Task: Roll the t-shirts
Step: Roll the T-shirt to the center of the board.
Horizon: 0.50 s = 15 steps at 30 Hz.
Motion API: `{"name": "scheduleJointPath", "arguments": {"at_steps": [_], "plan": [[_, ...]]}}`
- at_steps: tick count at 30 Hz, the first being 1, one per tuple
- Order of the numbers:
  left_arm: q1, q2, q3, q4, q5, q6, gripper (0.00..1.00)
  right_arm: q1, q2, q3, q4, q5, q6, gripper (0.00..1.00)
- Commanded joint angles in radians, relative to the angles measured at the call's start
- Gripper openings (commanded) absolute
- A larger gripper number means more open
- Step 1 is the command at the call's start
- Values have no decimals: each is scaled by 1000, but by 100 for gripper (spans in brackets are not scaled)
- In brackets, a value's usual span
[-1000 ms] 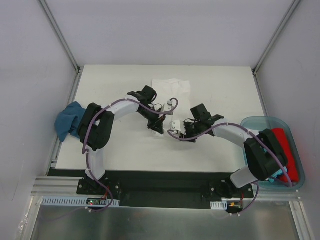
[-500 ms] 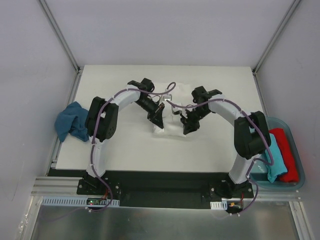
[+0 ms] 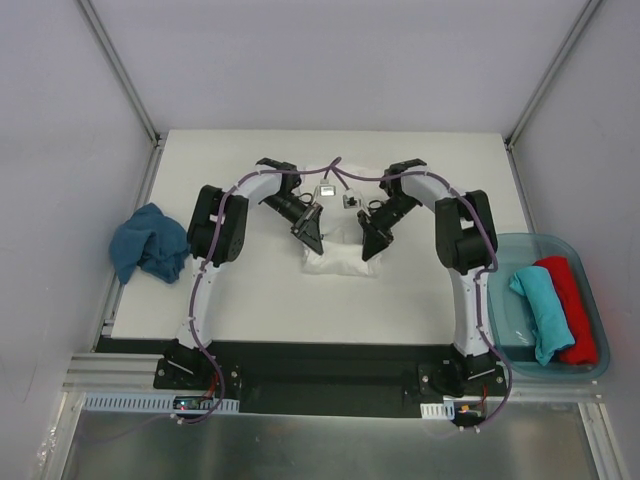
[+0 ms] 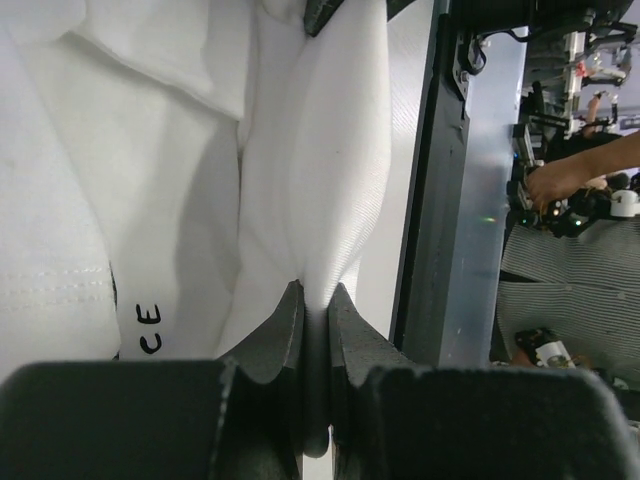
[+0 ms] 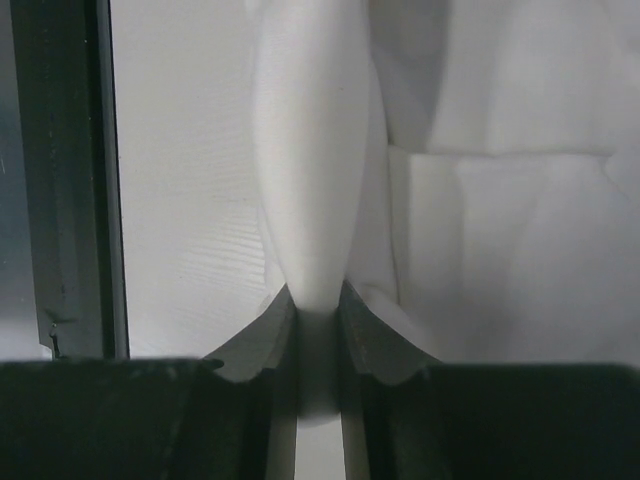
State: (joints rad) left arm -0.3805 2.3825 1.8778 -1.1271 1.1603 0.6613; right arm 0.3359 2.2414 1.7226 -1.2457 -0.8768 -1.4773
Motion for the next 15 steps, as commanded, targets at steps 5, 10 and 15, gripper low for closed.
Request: {"name": "scheduleJointPath", "arguments": {"at_steps": [5,10,15], "plan": [[66,49,26,-102,-57,-35,3,-35,118,147,-413,108,-58,15],[98,92,33,-86,-103,-92,9,-37,168,213,-414,133,-9,15],[117,80,31,-40,-145,-138,20,-40,244,287,-413,153,89,15]]}}
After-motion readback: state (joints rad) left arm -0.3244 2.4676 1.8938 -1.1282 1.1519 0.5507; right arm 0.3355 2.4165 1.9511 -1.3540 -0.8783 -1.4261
